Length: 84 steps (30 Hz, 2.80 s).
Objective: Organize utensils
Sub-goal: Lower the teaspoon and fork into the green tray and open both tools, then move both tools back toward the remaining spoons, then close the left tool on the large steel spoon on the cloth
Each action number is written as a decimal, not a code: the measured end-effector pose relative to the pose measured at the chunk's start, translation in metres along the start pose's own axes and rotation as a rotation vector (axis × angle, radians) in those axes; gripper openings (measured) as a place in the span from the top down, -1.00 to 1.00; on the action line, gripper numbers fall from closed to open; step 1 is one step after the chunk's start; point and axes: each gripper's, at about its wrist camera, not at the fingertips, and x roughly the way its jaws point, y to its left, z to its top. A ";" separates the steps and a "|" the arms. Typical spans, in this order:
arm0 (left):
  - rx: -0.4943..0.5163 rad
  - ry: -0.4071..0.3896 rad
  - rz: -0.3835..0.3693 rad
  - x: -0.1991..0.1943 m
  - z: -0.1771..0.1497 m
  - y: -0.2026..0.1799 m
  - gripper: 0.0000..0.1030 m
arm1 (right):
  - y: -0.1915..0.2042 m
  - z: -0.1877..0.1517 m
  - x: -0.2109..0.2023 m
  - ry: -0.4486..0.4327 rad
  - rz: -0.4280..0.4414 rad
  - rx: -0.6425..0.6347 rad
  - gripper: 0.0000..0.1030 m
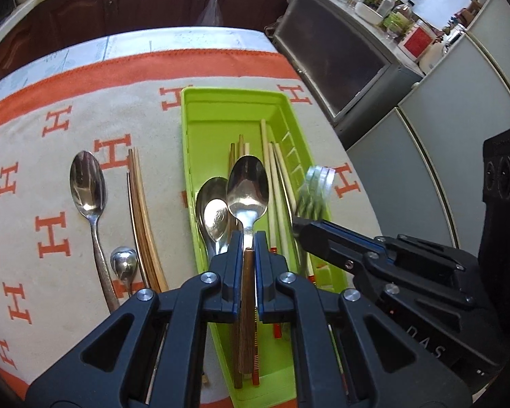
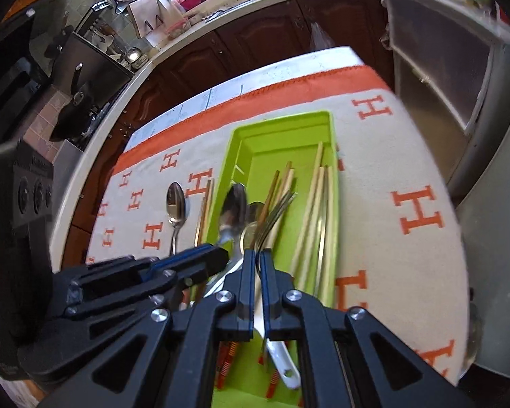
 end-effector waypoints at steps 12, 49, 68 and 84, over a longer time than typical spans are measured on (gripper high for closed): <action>-0.024 -0.005 -0.017 -0.016 -0.003 0.015 0.57 | -0.008 -0.002 0.012 0.044 0.015 0.067 0.89; -0.149 -0.077 0.077 -0.027 0.015 0.162 0.41 | 0.069 -0.003 0.014 0.035 0.019 -0.044 0.89; -0.035 -0.218 0.123 0.037 0.014 0.156 0.42 | 0.067 -0.005 0.045 0.056 0.008 -0.037 0.89; -0.003 -0.252 0.056 0.037 0.006 0.146 0.96 | 0.074 -0.011 0.054 0.073 -0.009 -0.053 0.90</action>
